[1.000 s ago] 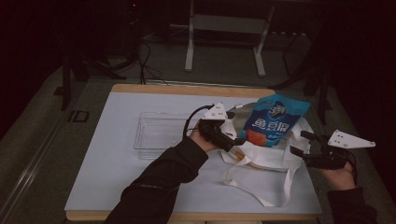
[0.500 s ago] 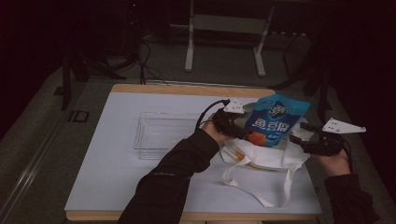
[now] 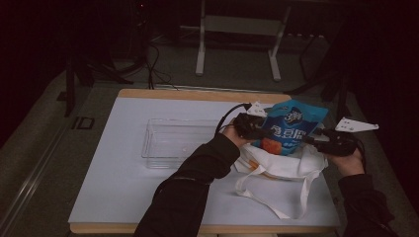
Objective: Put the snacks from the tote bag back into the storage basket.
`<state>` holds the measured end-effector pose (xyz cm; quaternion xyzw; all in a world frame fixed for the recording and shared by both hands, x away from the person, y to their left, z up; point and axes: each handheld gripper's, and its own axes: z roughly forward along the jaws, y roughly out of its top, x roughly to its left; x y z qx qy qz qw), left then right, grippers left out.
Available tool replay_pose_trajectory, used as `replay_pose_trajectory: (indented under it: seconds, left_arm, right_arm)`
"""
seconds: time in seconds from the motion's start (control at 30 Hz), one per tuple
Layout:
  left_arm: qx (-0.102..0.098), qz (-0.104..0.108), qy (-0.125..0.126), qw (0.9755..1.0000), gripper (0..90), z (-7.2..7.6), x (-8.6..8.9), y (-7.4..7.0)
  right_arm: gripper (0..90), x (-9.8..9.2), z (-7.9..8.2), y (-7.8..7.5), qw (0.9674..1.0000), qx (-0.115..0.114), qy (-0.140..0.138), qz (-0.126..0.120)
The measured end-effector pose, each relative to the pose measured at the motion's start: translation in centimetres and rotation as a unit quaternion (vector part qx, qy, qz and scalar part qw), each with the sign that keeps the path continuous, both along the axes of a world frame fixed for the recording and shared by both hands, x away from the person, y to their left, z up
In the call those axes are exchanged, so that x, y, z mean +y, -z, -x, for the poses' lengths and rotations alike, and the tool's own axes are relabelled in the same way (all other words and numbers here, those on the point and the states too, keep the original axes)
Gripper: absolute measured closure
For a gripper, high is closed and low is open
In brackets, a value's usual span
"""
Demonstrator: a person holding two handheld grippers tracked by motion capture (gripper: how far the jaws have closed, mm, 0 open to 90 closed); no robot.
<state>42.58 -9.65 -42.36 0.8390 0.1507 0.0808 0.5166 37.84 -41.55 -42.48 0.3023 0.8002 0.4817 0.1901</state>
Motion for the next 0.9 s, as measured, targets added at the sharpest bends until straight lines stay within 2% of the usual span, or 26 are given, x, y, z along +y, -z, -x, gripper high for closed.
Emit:
replay_pose_trajectory:
  seconds: [0.1, 0.3, 0.47, 0.5, 0.57, 0.77, 0.9]
  left_arm:
    - [-0.003, -0.002, -0.003, 1.0000, 67.6, -0.1, -0.1, 0.0]
    - [0.008, -0.008, -0.001, 0.9999, 78.8, -0.5, -0.3, 0.0]
    - [0.007, -0.016, -0.004, 0.9999, 84.1, -0.4, -0.5, -0.1]
    - [0.001, -0.021, -0.008, 0.9997, 86.3, -0.3, -0.7, -0.2]
    - [-0.003, -0.024, -0.013, 0.9996, 88.0, -0.2, -0.8, -0.3]
    - [-0.012, -0.035, -0.023, 0.9991, 89.7, 0.2, -1.1, -1.0]
    - [-0.015, -0.029, -0.026, 0.9991, 89.8, 0.4, -1.1, -1.8]
  right_arm:
    - [56.1, 0.1, -0.1, -0.2, 0.9999, 0.003, -0.010, -0.004]
    - [71.1, 0.6, -0.6, -0.2, 0.9997, 0.013, -0.019, 0.000]
    - [74.6, 0.7, -0.7, -0.2, 0.9996, 0.018, -0.022, 0.002]
    - [82.1, 0.9, -0.6, -0.3, 0.9994, 0.020, -0.026, 0.010]
    - [86.0, 1.1, -0.6, -0.4, 0.9994, 0.020, -0.025, 0.014]
    - [88.3, 1.2, -0.7, -0.9, 0.9993, 0.023, -0.022, 0.018]
    - [88.5, 1.1, -0.5, -1.7, 0.9994, 0.019, -0.023, 0.015]
